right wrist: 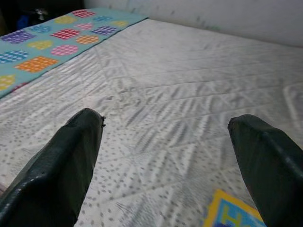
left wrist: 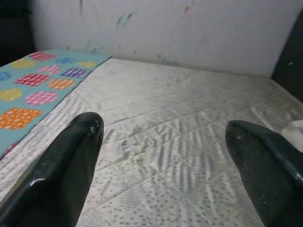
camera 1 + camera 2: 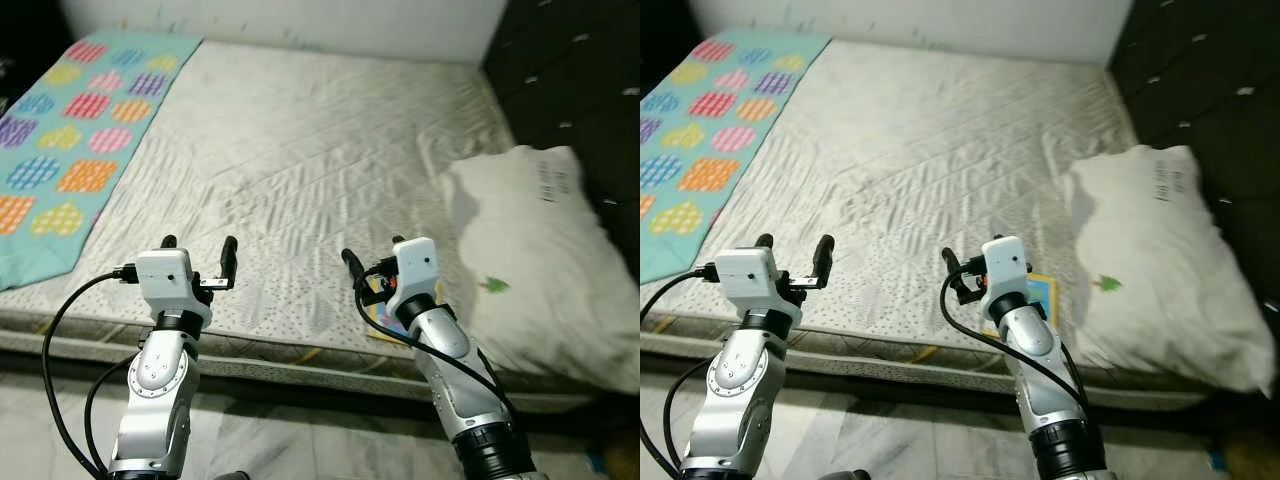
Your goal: Clean up the room
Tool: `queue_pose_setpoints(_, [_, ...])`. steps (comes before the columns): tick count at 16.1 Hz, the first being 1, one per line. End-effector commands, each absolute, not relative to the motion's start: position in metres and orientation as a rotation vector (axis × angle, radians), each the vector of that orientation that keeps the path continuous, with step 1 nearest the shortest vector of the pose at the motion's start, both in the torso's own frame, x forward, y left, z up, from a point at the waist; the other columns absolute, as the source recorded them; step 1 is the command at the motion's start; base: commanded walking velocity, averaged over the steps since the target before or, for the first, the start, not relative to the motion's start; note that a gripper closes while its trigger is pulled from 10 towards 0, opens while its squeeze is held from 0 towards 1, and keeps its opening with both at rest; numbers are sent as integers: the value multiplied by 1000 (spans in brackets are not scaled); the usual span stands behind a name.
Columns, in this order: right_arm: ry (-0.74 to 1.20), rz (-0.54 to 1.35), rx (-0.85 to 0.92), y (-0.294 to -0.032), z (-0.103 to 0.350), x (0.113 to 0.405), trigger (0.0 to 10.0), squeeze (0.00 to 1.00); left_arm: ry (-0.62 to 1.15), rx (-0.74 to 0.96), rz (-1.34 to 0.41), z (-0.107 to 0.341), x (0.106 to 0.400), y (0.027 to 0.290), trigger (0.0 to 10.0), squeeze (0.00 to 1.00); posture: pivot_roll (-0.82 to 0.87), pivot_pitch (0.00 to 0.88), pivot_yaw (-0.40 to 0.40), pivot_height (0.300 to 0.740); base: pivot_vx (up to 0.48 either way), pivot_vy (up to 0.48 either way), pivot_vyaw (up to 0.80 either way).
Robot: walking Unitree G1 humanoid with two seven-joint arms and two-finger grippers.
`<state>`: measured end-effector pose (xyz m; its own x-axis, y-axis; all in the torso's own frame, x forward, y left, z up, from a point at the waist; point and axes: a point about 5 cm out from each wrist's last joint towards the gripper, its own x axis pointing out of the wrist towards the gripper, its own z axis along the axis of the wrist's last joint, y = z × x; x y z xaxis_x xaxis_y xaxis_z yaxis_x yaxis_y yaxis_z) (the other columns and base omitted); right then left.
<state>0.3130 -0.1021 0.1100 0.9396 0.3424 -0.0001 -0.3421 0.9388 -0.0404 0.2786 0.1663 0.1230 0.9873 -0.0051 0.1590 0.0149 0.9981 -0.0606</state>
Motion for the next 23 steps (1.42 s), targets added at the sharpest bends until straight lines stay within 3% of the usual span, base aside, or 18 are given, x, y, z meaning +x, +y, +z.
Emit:
queue_pose_setpoints(1, [-14, 342, -46, -104, 112, 313, 10000, 0, -161, -57, -21, 125, 278, 167, 10000, 0, 83, 121, -21, 740, 356, 0, 0])
queue_pose_setpoints(6, [-21, 333, -46, -104, 111, 312, 10000, 0, -153, -48, -6, 124, 279, 167, 10000, 0, 83, 123, -17, 740, 319, 0, 0])
queue_pose_setpoints(13, [-18, 309, -45, -106, 110, 314, 10000, 0, -156, -54, 32, 125, 281, 168, 10000, 0, 85, 126, -16, 740, 0, 0, 0])
queue_pose_setpoints(23, [-27, 319, -62, -107, 111, 315, 10000, 0, -144, -65, 36, 122, 282, 167, 10000, 0, 84, 112, -23, 740, 0, 463, 0])
